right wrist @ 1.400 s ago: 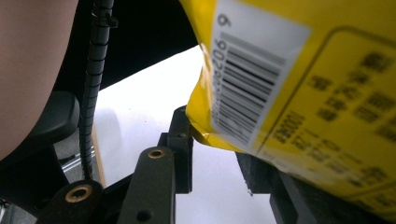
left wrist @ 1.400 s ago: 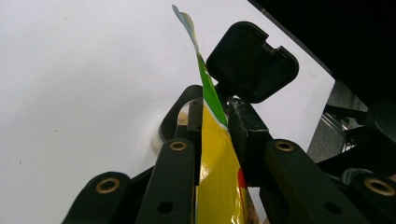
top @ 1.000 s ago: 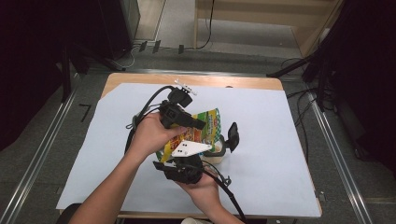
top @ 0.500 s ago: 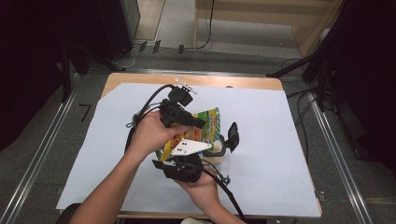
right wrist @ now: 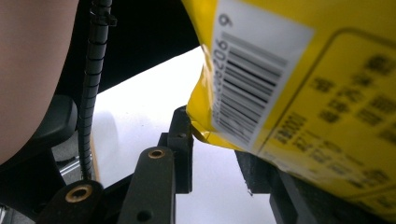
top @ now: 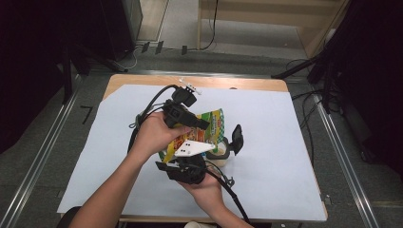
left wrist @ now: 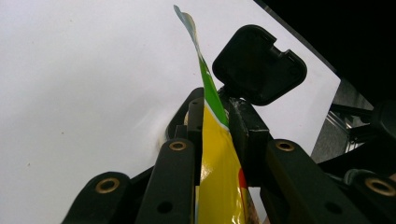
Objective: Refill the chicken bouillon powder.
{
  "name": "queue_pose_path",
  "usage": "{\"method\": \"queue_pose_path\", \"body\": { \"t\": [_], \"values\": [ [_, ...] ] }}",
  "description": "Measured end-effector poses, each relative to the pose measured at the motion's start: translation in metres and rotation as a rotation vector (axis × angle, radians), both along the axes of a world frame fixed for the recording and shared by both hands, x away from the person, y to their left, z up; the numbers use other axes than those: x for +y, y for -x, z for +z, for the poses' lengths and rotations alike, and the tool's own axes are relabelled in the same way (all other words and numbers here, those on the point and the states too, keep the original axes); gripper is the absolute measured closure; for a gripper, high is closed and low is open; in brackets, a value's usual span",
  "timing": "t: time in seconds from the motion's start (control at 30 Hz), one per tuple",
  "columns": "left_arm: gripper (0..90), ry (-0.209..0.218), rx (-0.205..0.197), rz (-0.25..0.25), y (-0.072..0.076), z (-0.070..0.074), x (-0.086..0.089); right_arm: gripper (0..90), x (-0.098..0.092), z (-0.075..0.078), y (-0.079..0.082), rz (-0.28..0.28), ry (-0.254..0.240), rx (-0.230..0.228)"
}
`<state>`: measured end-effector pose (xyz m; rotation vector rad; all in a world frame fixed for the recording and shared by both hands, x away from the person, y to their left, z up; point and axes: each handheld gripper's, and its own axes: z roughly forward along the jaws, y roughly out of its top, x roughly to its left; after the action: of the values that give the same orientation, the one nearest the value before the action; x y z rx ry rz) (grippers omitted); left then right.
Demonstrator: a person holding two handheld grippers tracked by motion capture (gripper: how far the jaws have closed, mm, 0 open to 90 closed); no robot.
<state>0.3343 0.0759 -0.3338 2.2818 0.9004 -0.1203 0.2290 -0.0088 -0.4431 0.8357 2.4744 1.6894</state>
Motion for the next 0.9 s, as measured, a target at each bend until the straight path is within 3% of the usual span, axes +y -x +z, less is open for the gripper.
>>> {"method": "queue_pose_path", "body": {
  "t": [0.9],
  "values": [
    [79.6,0.006,0.003,0.007,-0.0007,-0.0006,0.0028,70.5,0.0018,0.0005,-0.001,0.004,0.006,0.009]
  ]
}}
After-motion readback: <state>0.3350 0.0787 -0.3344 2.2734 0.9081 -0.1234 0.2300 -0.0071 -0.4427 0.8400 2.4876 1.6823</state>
